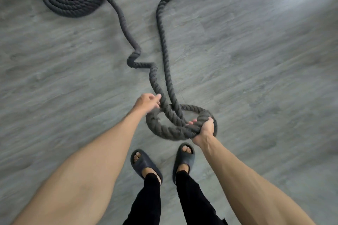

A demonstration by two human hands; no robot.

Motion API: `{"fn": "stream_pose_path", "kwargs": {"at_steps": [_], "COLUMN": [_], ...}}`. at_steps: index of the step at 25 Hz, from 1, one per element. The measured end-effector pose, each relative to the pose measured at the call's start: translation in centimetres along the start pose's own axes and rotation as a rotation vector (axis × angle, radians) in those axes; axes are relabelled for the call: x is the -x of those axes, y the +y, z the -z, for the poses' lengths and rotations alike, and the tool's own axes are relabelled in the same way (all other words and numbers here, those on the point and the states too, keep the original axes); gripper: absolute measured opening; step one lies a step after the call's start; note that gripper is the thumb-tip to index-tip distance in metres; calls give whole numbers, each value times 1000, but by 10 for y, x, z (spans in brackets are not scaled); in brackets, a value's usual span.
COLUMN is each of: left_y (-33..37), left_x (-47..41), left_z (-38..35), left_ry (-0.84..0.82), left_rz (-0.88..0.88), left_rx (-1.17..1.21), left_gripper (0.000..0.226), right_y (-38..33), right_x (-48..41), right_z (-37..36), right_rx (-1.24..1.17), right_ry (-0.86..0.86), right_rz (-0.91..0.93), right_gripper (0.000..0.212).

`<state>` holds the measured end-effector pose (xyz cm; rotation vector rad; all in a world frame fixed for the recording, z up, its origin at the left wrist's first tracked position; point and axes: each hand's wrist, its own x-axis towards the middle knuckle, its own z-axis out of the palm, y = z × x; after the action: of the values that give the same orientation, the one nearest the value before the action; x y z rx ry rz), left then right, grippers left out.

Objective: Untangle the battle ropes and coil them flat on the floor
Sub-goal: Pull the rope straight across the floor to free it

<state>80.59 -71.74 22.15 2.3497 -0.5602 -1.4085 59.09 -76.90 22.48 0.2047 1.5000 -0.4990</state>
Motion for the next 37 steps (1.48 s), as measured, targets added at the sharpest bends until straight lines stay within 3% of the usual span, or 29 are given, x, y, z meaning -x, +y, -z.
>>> {"fn": "stream_pose_path", "kwargs": {"at_steps": [2, 4, 8, 12, 14, 17, 19, 21, 24, 27, 31, 33, 37], "left_y": [-2, -13, -39, -64, -75, -83, -96, -115, -146, -179, -176, -160, -138], "left_x": [37, 72, 138, 207, 251, 321, 359, 399, 444, 482, 528, 551, 603], "left_z": [-37, -71, -124, -141, -159, -197, -217, -235, -258, -293, -349, -369, -405], "left_ry": [-343, -498, -414, -331, -295, -253, -209, -175, -186, -183, -52, -21, 43], "left_rz": [11, 44, 115, 226, 240, 239, 233, 254, 316, 353, 404, 363, 278], "left_rx": [-73, -224, -318, -120, 70, 320, 363, 390, 567, 761, 1103, 1168, 1218], "left_gripper": [63, 77, 60, 70, 62, 49, 45, 46, 56, 73, 50, 40, 35], "right_y": [-9, -27, -53, -29, -7, 28, 47, 62, 89, 120, 149, 159, 149], "right_x": [-5, -2, 12, 45, 62, 96, 122, 139, 159, 177, 191, 208, 253], "right_z": [37, 63, 80, 89, 112, 177, 224, 271, 324, 400, 540, 597, 655], "right_rx": [118, 261, 479, 532, 533, 678, 790, 857, 954, 978, 1105, 1039, 888], "right_ry": [-162, -276, -356, -329, -335, -422, -449, -477, -479, -428, -485, -537, -575], "right_rz": [-126, -247, -291, -163, -101, -91, -98, -52, 41, 86, 54, -1, 186], "right_gripper": [48, 41, 46, 67, 78, 87, 78, 64, 63, 67, 92, 96, 80]}}
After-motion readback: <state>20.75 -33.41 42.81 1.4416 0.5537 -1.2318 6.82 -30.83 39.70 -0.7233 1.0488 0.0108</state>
